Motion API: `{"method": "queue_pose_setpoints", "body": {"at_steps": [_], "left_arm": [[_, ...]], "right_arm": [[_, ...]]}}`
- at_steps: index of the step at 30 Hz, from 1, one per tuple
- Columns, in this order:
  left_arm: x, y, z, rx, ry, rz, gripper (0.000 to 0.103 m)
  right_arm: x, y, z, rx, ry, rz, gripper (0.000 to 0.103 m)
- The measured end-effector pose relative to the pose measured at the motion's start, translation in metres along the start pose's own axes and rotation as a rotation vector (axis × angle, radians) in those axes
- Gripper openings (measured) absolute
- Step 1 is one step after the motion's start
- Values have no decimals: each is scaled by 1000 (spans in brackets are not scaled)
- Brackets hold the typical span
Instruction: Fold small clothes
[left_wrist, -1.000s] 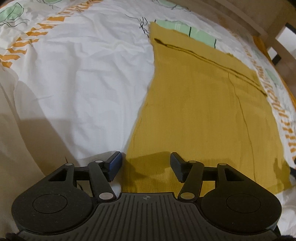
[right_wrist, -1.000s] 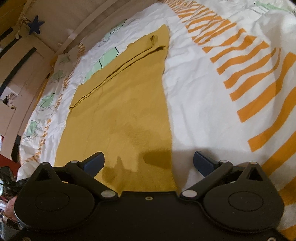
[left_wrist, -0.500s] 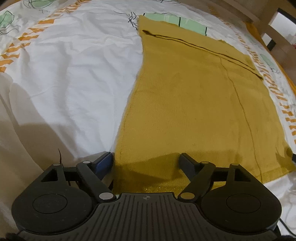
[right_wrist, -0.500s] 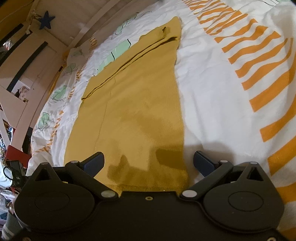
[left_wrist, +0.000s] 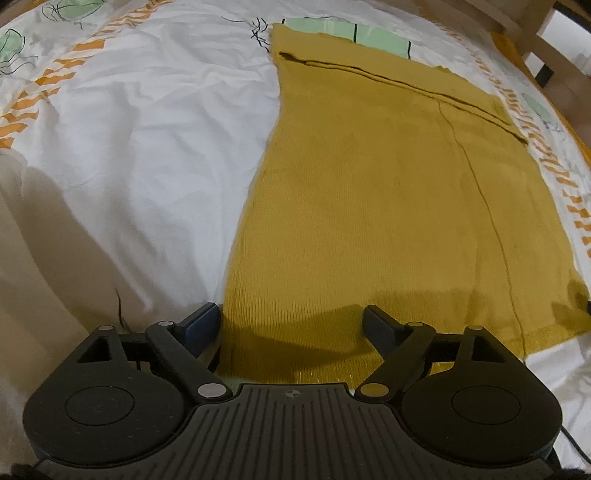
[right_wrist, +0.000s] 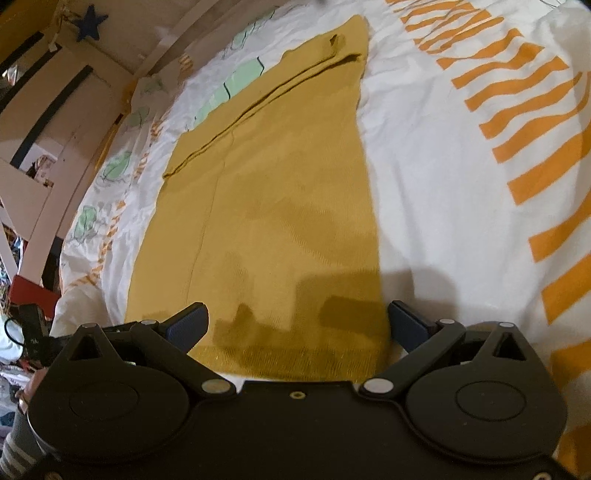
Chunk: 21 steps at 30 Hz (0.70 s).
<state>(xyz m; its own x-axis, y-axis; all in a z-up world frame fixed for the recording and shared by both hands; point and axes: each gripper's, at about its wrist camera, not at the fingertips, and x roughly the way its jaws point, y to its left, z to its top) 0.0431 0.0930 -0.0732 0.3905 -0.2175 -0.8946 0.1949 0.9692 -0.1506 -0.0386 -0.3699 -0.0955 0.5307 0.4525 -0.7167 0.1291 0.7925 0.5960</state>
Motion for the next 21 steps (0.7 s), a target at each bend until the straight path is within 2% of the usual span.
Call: {"method": "queue_pose_setpoints", "body": {"at_steps": [10,21], "left_arm": [[1,7,-2,-36,32,-37,83],[13,9,8,-78,-29,-52,83]], "right_arm": [[4,4,-3,7,53,1,102],[12,-2,-2,52,39,51,103]]}}
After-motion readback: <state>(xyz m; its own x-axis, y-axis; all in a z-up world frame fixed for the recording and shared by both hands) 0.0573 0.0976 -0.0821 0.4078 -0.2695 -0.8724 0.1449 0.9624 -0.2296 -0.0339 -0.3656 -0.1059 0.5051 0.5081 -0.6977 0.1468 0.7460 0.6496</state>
